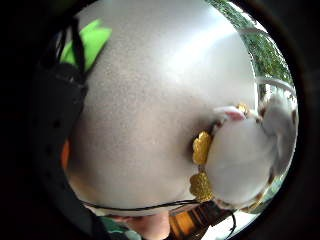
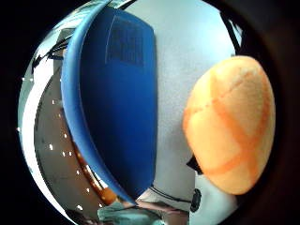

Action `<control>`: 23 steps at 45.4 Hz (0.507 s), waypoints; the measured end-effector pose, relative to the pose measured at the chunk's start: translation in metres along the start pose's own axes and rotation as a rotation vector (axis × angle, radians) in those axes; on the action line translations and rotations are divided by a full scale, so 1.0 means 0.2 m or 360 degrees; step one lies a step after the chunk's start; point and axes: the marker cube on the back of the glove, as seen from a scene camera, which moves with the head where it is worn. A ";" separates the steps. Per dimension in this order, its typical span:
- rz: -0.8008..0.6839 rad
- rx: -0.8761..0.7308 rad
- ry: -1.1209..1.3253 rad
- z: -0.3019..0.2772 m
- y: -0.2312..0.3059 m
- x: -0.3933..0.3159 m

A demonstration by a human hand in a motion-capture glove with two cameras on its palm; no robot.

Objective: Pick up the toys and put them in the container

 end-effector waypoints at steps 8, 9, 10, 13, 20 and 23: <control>0.0138 -0.0100 -0.0103 -0.07 0.13 0.03; 0.0139 -0.0098 -0.0108 -0.10 0.16 0.03; 0.0137 -0.0092 -0.0105 -0.15 0.18 0.02; 0.0107 -0.0047 -0.0041 -0.35 0.26 -0.04; 0.0009 0.0102 0.0068 -0.85 0.42 -0.29; -0.0005 0.0173 0.0113 -1.02 0.48 -0.39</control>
